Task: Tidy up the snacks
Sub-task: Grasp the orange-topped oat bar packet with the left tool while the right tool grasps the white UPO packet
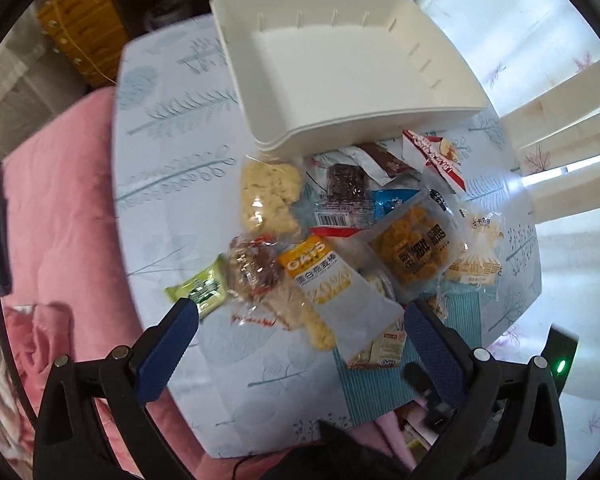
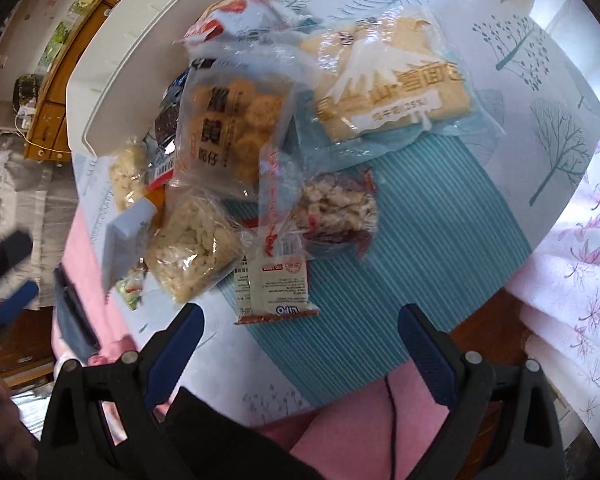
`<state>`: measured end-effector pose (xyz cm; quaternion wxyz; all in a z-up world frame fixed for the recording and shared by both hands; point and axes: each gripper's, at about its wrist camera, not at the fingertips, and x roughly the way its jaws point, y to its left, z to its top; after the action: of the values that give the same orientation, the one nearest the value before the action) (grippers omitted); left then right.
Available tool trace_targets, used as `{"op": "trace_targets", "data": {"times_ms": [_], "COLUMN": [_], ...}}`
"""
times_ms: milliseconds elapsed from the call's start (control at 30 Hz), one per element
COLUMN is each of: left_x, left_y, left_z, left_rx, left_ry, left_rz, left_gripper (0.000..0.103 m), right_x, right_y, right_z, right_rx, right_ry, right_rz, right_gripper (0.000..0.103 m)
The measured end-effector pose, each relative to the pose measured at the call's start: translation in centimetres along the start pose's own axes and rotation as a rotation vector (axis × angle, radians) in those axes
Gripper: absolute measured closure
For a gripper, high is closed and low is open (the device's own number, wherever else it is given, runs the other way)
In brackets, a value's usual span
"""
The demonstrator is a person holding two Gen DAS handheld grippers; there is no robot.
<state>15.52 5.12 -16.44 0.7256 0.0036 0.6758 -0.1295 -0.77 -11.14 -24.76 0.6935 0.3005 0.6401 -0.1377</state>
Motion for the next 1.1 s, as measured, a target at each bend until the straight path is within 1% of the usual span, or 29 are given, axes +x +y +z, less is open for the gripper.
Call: {"op": "trace_targets", "data": {"times_ms": [67,100,133,167,267,367,433,500,600,633,667,700,733,767,800,867,967,1000,1067,1100], "left_x": [1.4,2.5,3.3,4.1,7.1,9.3,10.3,11.0,11.7,11.9,12.0,12.2,12.1,12.3,12.4,12.6,13.5,13.8,14.0,14.1], "left_y": [0.1,0.1,0.2,0.2,0.7,1.2,1.6,1.8,1.8,1.9,2.1,2.3,2.6,2.7,3.0,3.0,3.2,3.5,3.9,4.0], "left_z": [0.7,1.0,1.3,1.4,1.8,2.0,2.0,2.0,2.0,2.1,2.2,2.2,2.4,2.3,2.5,2.4,2.3,2.3,1.9,1.8], "left_rx": [0.001,-0.002,-0.008,-0.016,-0.068,-0.129,-0.155,-0.179,-0.193,-0.202,-0.214,-0.231,-0.242,-0.251,-0.256,-0.267,-0.287,-0.298,-0.331,-0.341], "left_ry": [0.036,0.067,0.091,0.119,0.216,0.286,0.316,0.338,0.350,0.355,0.357,0.360,0.362,0.365,0.369,0.381,0.401,0.410,0.411,0.407], "left_rz": [-0.025,-0.038,-0.048,-0.055,-0.084,-0.101,-0.111,-0.122,-0.138,-0.142,-0.148,-0.154,-0.157,-0.158,-0.158,-0.154,-0.151,-0.147,-0.159,-0.169], "left_gripper": [0.001,0.002,0.005,0.007,0.008,0.012,0.022,0.025,0.039,0.041,0.042,0.044,0.044,0.044,0.044,0.042,0.041,0.041,0.045,0.053], "right_x": [0.7,1.0,1.5,1.9,3.3,4.5,5.2,6.0,6.9,7.2,7.3,7.4,7.5,7.5,7.5,7.5,6.4,6.1,5.8,5.5], "right_y": [0.9,1.4,1.9,2.3,3.5,4.2,4.4,4.7,5.1,5.1,5.5,5.7,6.0,6.3,6.5,6.9,6.5,7.3,7.5,7.3], "right_z": [-0.7,-0.9,-1.2,-1.4,-2.1,-2.4,-2.4,-2.4,-2.3,-2.1,-2.2,-2.1,-2.0,-1.9,-1.8,-1.4,-0.7,-1.9,-1.7,-1.5], "right_rx": [-0.020,-0.030,-0.039,-0.049,-0.078,-0.096,-0.104,-0.114,-0.121,-0.129,-0.137,-0.147,-0.158,-0.164,-0.165,-0.167,-0.181,-0.185,-0.190,-0.189], "right_ry": [-0.028,-0.036,-0.041,-0.043,-0.042,-0.033,-0.038,-0.024,-0.010,-0.011,-0.012,-0.017,-0.022,-0.028,-0.029,-0.026,-0.024,-0.021,-0.014,-0.011], "right_rz": [-0.031,-0.041,-0.055,-0.069,-0.145,-0.185,-0.213,-0.235,-0.233,-0.244,-0.255,-0.262,-0.269,-0.277,-0.282,-0.274,-0.264,-0.260,-0.246,-0.240], "right_gripper": [0.005,0.005,0.005,0.005,0.005,0.005,0.007,0.015,0.021,0.023,0.024,0.027,0.032,0.034,0.034,0.036,0.043,0.044,0.046,0.047]}}
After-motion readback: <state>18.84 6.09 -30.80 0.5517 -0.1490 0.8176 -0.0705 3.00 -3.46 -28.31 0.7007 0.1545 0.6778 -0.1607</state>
